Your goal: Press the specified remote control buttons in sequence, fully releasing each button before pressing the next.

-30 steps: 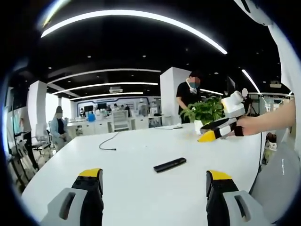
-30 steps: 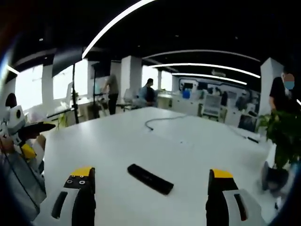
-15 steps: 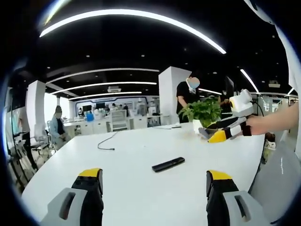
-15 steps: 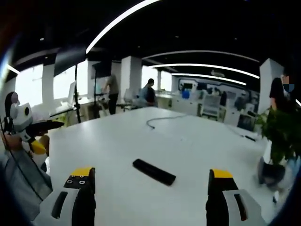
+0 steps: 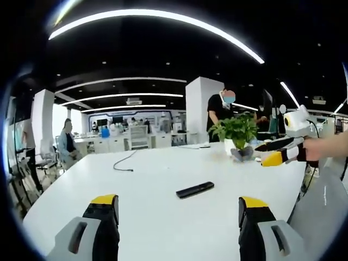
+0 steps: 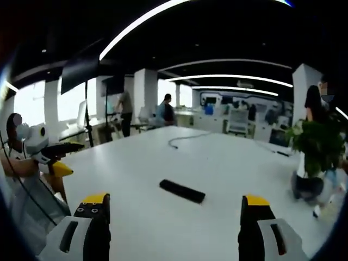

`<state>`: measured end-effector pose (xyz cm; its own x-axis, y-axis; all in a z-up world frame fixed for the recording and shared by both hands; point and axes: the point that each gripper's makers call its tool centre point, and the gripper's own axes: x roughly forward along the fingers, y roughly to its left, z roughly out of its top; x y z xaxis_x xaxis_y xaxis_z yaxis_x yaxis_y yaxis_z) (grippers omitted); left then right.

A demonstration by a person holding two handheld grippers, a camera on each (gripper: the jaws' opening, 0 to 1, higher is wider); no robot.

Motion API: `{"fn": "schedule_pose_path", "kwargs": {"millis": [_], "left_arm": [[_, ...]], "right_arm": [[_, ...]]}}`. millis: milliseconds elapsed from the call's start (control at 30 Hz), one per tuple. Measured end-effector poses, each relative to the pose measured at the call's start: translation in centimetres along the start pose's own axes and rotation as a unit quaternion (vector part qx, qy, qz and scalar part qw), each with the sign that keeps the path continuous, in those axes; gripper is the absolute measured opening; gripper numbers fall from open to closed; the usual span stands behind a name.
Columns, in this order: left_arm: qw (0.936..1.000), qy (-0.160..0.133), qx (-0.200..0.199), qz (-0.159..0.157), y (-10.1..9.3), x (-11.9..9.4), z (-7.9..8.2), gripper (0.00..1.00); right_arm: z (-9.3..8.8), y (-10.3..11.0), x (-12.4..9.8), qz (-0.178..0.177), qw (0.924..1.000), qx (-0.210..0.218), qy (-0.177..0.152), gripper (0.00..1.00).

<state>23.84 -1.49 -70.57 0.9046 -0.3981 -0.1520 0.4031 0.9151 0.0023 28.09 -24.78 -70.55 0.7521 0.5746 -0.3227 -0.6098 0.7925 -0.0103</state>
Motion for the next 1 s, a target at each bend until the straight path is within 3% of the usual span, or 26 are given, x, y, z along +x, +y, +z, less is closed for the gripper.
{"fn": "schedule_pose_path", "kwargs": {"millis": [200,500,667,867,1000], "left_arm": [[1.0000,-0.003,-0.004,-0.002,-0.2,0.0,0.1,0.94],[0.9995,-0.010,0.005,-0.028,-1.8,0.0,0.6,0.95],[0.9994,-0.015,0.020,-0.026,-1.9,-0.1,0.8,0.97],[0.9995,-0.018,0.004,-0.027,-1.7,-0.1,0.8,0.97],[0.9995,-0.020,0.003,-0.026,-1.7,-0.2,0.8,0.97]], "right_arm": [[-0.7,0.5,-1.9,-0.016,0.9999,0.004,0.001,0.99],[-0.8,-0.7,-4.2,-0.049,0.9987,0.004,-0.013,0.99],[-1.2,-1.2,-4.5,-0.062,0.9979,0.002,-0.019,0.99],[-2.0,-1.7,-4.5,-0.076,0.9967,0.003,-0.028,0.99],[-2.3,-1.6,-4.6,-0.079,0.9967,-0.013,-0.010,0.99]]}}
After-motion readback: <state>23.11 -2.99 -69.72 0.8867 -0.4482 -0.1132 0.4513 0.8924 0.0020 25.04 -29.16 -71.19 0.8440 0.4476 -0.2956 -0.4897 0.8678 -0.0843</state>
